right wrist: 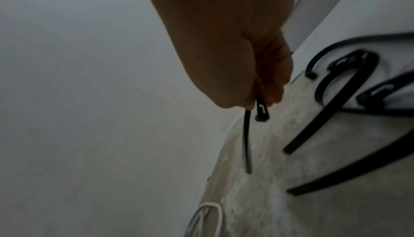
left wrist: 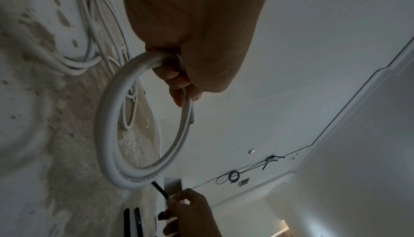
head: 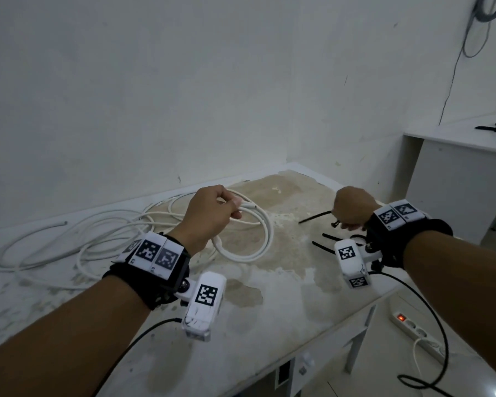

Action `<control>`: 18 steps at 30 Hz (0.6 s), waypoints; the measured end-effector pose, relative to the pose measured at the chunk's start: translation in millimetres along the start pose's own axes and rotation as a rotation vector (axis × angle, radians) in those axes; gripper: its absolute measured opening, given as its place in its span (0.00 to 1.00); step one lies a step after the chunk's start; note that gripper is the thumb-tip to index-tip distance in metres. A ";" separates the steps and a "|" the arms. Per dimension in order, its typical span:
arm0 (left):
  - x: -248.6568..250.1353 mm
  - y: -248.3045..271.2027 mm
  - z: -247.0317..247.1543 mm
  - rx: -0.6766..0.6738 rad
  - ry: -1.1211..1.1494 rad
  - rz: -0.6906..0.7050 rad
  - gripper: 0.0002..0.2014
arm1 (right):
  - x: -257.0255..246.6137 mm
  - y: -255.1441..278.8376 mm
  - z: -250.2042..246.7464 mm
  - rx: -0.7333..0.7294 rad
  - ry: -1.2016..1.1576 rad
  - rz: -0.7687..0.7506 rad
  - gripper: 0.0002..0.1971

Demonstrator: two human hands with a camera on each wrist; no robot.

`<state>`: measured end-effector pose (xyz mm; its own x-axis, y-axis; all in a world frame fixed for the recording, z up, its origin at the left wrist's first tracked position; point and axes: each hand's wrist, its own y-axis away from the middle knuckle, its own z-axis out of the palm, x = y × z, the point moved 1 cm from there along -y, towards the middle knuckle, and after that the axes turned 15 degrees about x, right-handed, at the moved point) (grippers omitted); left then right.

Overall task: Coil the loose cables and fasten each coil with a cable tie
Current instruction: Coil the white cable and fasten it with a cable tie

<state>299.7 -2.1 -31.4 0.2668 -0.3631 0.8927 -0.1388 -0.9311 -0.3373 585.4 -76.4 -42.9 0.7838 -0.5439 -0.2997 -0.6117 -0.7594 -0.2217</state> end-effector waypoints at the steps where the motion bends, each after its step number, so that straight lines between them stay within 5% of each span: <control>1: -0.6 -0.2 -2.1 -0.001 0.006 -0.003 0.07 | -7.4 -0.7 3.6 -0.020 -0.114 -0.003 0.07; 8: -16.1 -10.1 -29.4 0.043 0.001 -0.036 0.07 | -74.0 2.4 16.1 -0.159 -0.992 0.085 0.04; 12: -24.3 -20.7 -54.3 0.077 0.052 -0.054 0.09 | -124.5 -0.6 12.6 -0.269 -1.166 0.001 0.11; 18: -35.0 -36.1 -106.5 0.160 0.061 -0.043 0.08 | -221.4 6.4 22.8 -0.196 -1.228 -0.148 0.10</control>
<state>193.8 47.9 -18.6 0.2099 -0.3244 0.9223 0.0261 -0.9411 -0.3370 405.5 47.3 0.8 0.1620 0.1629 -0.9732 -0.4174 -0.8824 -0.2172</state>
